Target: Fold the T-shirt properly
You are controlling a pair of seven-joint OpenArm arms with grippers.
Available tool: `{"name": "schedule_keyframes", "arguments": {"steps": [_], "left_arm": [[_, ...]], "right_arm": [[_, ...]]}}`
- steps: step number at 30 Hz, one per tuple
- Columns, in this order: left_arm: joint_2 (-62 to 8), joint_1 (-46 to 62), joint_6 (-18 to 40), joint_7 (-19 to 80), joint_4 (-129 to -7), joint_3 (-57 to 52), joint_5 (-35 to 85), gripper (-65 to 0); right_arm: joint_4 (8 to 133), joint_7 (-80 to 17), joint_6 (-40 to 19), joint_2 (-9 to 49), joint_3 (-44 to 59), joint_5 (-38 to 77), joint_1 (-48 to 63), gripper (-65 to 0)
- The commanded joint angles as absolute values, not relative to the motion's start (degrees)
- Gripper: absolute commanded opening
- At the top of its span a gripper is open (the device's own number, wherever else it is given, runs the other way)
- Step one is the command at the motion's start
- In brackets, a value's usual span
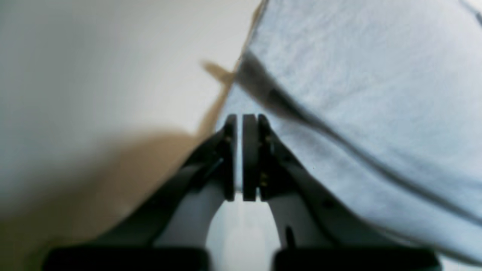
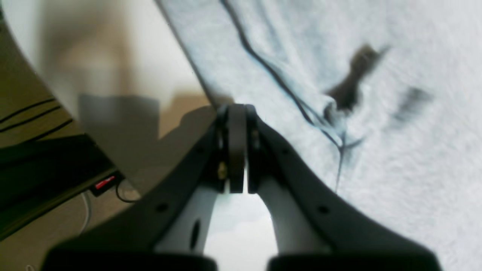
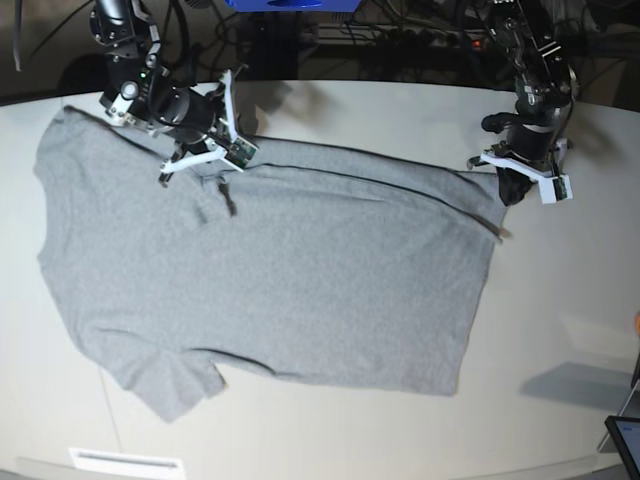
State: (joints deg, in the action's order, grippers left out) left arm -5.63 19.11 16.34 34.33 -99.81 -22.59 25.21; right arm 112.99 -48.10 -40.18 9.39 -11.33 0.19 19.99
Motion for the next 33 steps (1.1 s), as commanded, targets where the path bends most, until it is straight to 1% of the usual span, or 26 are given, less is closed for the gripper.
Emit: {"name": "schedule_keyframes", "arguments": {"steps": [1,6,10,13,21,29,33], "left_arm": [[-6.11,19.03,15.96,32.75,-100.88,-22.73,23.60,-63.0],[-6.11,19.03,15.96,25.45,-100.18,-22.37,16.13,-63.2],[-6.46,18.77,15.96,22.55,-98.51,-18.59,10.59,-63.2],[-6.46,18.68,15.96,20.09,-97.63,-15.87,7.08,-63.2],[-6.29,16.84,15.96,19.82,-93.67,-13.93,4.09,-63.2],[-6.55,18.59,15.96,19.82,-93.23,-14.29,-1.01,-63.2],[-6.55,18.86,15.96,19.91,-93.23,-14.29,-1.89,-63.2]], "right_arm": [[113.80,-47.16,-40.00,8.84,-11.38,0.84,19.30,-64.9],[113.54,-47.16,-40.00,7.43,-11.38,0.84,18.42,-64.9],[113.54,-47.34,-40.00,6.81,-11.47,0.84,18.15,-64.9],[113.45,-49.54,-40.00,6.11,-11.47,0.84,17.98,-64.9],[113.45,-50.59,-40.00,5.85,-11.56,0.84,18.07,-64.9],[111.52,-50.51,-40.00,5.67,-11.65,0.84,18.07,-64.9],[110.64,-50.07,-40.00,5.76,-15.34,0.84,17.89,-64.9]]}}
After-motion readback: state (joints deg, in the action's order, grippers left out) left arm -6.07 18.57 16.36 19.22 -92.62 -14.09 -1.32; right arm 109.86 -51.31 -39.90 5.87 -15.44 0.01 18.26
